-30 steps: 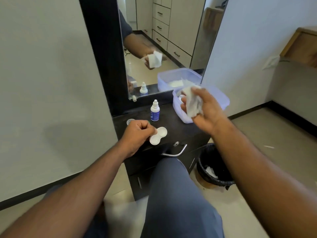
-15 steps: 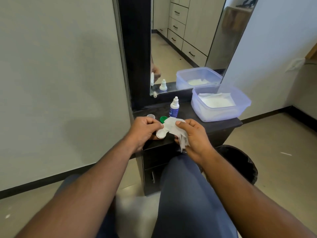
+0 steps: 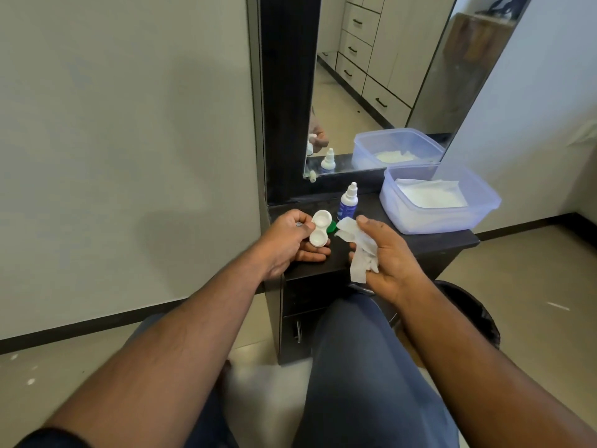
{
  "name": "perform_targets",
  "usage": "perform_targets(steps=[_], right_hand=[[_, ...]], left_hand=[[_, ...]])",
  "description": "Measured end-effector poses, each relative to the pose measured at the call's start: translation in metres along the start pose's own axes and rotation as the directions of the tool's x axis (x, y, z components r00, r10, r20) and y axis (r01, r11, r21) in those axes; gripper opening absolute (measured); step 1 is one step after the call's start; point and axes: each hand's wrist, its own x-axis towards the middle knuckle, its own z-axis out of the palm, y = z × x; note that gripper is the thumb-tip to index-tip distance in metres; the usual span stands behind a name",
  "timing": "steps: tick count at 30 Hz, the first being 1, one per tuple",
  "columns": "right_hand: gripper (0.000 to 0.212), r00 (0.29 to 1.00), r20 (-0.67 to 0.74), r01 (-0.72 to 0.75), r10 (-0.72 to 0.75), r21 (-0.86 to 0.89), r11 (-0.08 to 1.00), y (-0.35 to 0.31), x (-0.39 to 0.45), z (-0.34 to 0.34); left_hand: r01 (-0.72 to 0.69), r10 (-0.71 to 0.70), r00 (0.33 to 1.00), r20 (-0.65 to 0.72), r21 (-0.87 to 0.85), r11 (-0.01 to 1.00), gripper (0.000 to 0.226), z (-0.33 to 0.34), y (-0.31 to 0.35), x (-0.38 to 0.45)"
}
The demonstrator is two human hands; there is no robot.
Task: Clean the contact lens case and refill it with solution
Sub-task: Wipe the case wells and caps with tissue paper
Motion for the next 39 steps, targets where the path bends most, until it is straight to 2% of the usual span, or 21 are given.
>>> perform_targets(steps=[1, 4, 7, 9, 10, 12, 14, 16, 17, 21, 24, 26, 29, 32, 36, 39], right_hand=[[0.006, 0.999, 0.0, 0.04, -0.04, -0.066, 0.997, -0.001, 0.001, 0.001], [0.019, 0.985, 0.088, 0.164, -0.151, -0.173, 0.971, -0.001, 0.006, 0.004], [0.027, 0.969, 0.181, 0.207, -0.171, -0.205, 0.957, 0.0, 0.01, 0.007], [0.026, 0.956, 0.221, 0.26, -0.192, -0.34, 0.904, 0.002, 0.012, 0.01], [0.023, 0.946, 0.233, 0.313, -0.226, -0.465, 0.828, 0.002, 0.013, 0.01], [0.022, 0.897, 0.294, 0.44, -0.33, -0.675, 0.593, 0.004, 0.013, 0.01], [0.021, 0.776, 0.454, 0.596, -0.438, -0.756, 0.273, 0.004, 0.015, 0.008], [0.021, 0.626, 0.657, 0.699, -0.42, -0.711, -0.069, 0.003, 0.019, 0.003], [0.022, 0.586, 0.723, 0.717, -0.365, -0.673, -0.183, 0.0, 0.02, 0.001], [0.026, 0.465, 0.88, 0.766, -0.092, -0.452, -0.457, -0.015, 0.022, -0.005], [0.04, 0.393, 0.916, 0.73, 0.077, -0.26, -0.632, -0.027, 0.026, -0.004], [0.046, 0.329, 0.928, 0.711, 0.173, -0.123, -0.693, -0.038, 0.026, 0.002], [0.041, 0.234, 0.919, 0.657, 0.318, 0.091, -0.749, -0.05, 0.026, 0.012], [0.036, 0.206, 0.896, 0.623, 0.393, 0.19, -0.759, -0.052, 0.025, 0.013], [0.031, 0.229, 0.921, 0.6, 0.315, 0.121, -0.791, -0.04, 0.023, 0.005], [0.024, 0.307, 0.945, 0.616, 0.113, -0.107, -0.78, -0.016, 0.018, -0.001]], left_hand=[[0.004, -0.004, 1.0, 0.003, -0.006, 1.0, 0.023, 0.0, 0.0, 0.0], [0.015, -0.015, 1.0, 0.013, -0.018, 1.0, 0.017, -0.002, -0.001, 0.001], [0.026, -0.025, 0.999, 0.021, -0.031, 0.999, 0.006, -0.002, -0.001, 0.002], [0.019, -0.019, 1.0, 0.007, -0.019, 1.0, 0.008, -0.003, -0.001, 0.003], [0.013, -0.013, 1.0, 0.0, -0.008, 1.0, 0.009, -0.003, -0.002, 0.003], [0.008, -0.008, 1.0, -0.001, 0.003, 1.0, 0.01, -0.003, -0.001, 0.003], [0.018, -0.018, 1.0, 0.007, 0.003, 1.0, 0.011, -0.003, -0.001, 0.003], [0.027, -0.028, 0.999, 0.022, 0.007, 1.0, 0.012, -0.003, 0.0, 0.003], [0.033, -0.033, 0.999, 0.033, 0.007, 0.999, 0.012, -0.003, 0.0, 0.004], [0.067, -0.067, 0.995, 0.069, 0.007, 0.998, 0.011, -0.006, 0.001, 0.005], [0.096, -0.096, 0.991, 0.089, 0.01, 0.995, 0.02, -0.007, 0.002, 0.005], [0.104, -0.105, 0.989, 0.104, 0.013, 0.994, 0.021, -0.009, 0.003, 0.004], [0.091, -0.094, 0.99, 0.107, 0.032, 0.995, 0.022, -0.009, 0.002, 0.005], [0.076, -0.081, 0.992, 0.095, 0.053, 0.996, 0.019, -0.009, 0.0, 0.007], [0.022, -0.026, 0.997, 0.068, 0.057, 0.998, 0.013, -0.007, -0.003, 0.01], [-0.028, 0.027, 1.0, 0.017, 0.062, 0.998, 0.011, -0.003, -0.007, 0.011]])
